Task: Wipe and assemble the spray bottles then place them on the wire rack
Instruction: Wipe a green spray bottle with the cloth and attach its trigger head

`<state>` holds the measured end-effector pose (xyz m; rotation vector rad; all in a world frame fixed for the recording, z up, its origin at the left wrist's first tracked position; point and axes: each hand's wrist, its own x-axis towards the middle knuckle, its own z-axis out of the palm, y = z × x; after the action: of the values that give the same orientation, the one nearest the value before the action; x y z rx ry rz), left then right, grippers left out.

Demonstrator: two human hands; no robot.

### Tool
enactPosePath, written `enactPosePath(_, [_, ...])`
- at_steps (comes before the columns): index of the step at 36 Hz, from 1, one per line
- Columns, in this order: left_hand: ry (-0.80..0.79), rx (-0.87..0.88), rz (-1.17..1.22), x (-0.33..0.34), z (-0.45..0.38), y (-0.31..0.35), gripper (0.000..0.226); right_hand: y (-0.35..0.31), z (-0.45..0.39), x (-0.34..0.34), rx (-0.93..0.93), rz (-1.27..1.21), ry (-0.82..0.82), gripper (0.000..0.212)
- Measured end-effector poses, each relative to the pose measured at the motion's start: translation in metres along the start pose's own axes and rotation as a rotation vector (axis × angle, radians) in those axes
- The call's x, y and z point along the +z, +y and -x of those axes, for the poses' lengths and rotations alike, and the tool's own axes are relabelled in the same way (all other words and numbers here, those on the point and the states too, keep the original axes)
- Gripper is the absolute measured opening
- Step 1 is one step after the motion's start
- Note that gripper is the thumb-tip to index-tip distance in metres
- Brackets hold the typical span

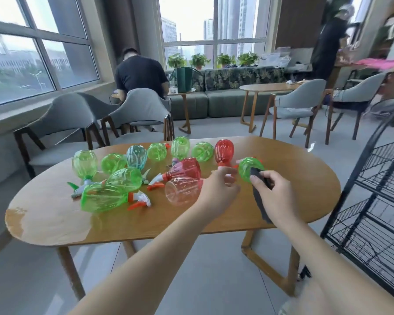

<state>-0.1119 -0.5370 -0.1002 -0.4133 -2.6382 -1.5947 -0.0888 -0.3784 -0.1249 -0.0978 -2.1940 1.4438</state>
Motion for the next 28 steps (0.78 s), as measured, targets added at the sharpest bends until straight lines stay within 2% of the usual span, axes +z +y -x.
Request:
enactPosePath(5, [0.014, -0.026, -0.091, 0.051, -0.054, -0.004, 0.059, 0.041, -0.033, -0.017, 0.104, 0.062, 0.030, 0.009])
enactPosePath(10, [0.086, -0.154, -0.167, 0.093, -0.106, -0.013, 0.082, 0.070, -0.063, -0.021, 0.153, 0.082, 0.047, 0.010])
enactPosePath(14, [0.131, -0.197, -0.319, 0.111, -0.133, -0.021, 0.087, 0.088, -0.079, -0.018, 0.162, 0.060, 0.057, 0.010])
enactPosePath(17, [0.160, -0.182, -0.348, 0.120, -0.144, -0.026, 0.085, 0.094, -0.086, -0.017, 0.147, 0.033, 0.050, 0.008])
enactPosePath(24, [0.134, -0.253, -0.210, 0.126, -0.153, -0.022, 0.075, 0.098, -0.090, -0.018, 0.158, -0.009, 0.058, 0.008])
enactPosePath(28, [0.180, -0.255, 0.018, 0.123, -0.147, -0.023, 0.071, 0.092, -0.084, -0.022, 0.127, -0.059, 0.091, 0.005])
